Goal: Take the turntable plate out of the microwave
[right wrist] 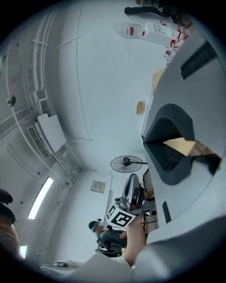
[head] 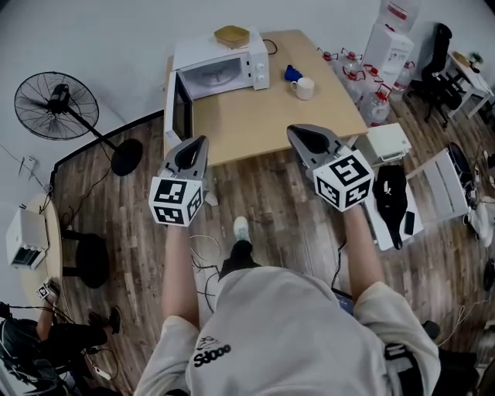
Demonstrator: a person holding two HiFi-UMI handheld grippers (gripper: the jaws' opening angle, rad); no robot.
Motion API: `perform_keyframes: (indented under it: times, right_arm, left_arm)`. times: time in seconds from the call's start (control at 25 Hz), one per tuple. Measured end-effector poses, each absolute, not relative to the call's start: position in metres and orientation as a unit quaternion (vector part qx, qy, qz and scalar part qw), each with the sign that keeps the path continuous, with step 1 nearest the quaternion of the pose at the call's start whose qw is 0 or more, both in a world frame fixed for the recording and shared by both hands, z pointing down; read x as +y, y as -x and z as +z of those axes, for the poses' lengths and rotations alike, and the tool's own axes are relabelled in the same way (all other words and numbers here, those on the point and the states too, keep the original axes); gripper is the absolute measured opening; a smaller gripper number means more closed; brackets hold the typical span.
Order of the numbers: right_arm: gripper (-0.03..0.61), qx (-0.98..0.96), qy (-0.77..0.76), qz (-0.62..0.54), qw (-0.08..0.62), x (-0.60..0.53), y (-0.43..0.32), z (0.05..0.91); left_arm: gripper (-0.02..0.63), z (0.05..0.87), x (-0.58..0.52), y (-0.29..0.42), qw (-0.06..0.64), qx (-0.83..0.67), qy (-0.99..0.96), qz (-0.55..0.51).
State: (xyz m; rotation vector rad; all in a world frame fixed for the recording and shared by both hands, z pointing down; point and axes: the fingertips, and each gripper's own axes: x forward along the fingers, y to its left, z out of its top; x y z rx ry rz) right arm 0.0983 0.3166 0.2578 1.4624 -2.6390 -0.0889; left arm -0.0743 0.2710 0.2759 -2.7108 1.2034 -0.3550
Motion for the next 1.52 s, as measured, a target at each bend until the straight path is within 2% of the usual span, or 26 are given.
perform_keyframes:
  times: [0.36,0.72,0.92,1.32,1.52]
  right_arm:
    - [0.006,-0.871,-0.490,0.014,0.043,0.222,-0.116,0.270]
    - [0.006,-0.847,-0.523,-0.004,0.097,0.045,-0.110,0.283]
    - [0.006,-0.853,-0.512,0.007,0.098,-0.041,-0.093,0.284]
    - [0.006,-0.878,-0.462,0.046,0.121,-0.155,-0.075,0.333]
    - [0.006,-0.898,-0.411,0.066,0.139,-0.199,-0.073,0.363]
  left_arm:
    - [0.018,0.294,0.163,0.051,0.068,0.381,0.916,-0.109]
    - [0.018,0.311,-0.017,0.048,0.051,0.372,0.919,-0.121]
    - [0.018,0.316,-0.096,0.040,0.042,0.363,0.923,-0.119]
    - [0.018,0.363,-0.196,0.055,-0.029,0.416,0.899,-0.135]
    - [0.018,0.388,-0.228,0.063,-0.108,0.470,0.870,-0.106]
